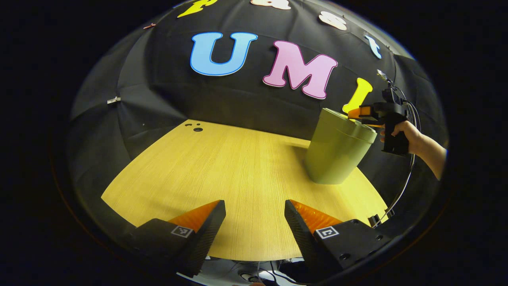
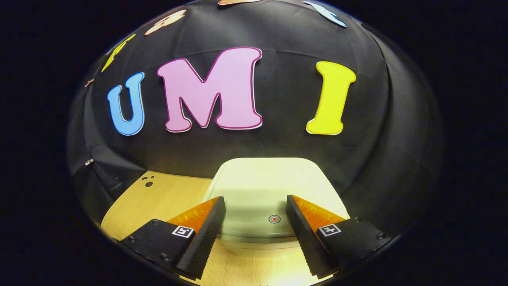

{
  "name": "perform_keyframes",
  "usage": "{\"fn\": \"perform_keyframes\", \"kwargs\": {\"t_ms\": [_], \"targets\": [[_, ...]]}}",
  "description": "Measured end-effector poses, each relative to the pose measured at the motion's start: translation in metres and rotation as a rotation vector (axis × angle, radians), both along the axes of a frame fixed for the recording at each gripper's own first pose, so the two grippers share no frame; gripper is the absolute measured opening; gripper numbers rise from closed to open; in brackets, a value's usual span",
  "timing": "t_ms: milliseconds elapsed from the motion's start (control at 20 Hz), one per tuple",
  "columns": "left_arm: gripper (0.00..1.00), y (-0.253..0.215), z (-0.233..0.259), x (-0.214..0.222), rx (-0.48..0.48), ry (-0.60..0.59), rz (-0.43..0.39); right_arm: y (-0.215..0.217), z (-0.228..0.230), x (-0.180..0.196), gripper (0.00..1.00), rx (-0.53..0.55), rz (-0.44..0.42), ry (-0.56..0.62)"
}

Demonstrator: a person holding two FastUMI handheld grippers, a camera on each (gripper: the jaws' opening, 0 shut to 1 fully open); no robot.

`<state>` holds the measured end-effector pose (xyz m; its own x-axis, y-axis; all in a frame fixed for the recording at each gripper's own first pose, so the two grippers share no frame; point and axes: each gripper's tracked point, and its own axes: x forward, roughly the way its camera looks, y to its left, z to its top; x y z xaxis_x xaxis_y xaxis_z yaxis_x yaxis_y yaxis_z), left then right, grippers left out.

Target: Press the lid of the desktop garbage bin to open it, pick up the crumpled paper on the desktop and throw it into the bin, then pick up the pop can on the desktop and drop it into the bin, and finally close the garbage bin lid.

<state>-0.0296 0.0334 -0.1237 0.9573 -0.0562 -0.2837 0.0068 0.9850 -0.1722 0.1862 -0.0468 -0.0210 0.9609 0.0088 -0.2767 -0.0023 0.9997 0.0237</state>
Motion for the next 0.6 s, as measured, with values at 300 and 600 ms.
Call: {"fn": "perform_keyframes", "kwargs": {"t_ms": [300,600], "targets": [[0.96,0.003,0.036,0.005,0.031,-0.083,0.008,0.006,0.035,-0.043,0.96,0.000,0.014,-0.112],[0.96,0.015,0.086,-0.004,0.108,-0.211,0.054,0.016,0.075,-0.115,0.96,0.036,0.013,-0.270]]}}
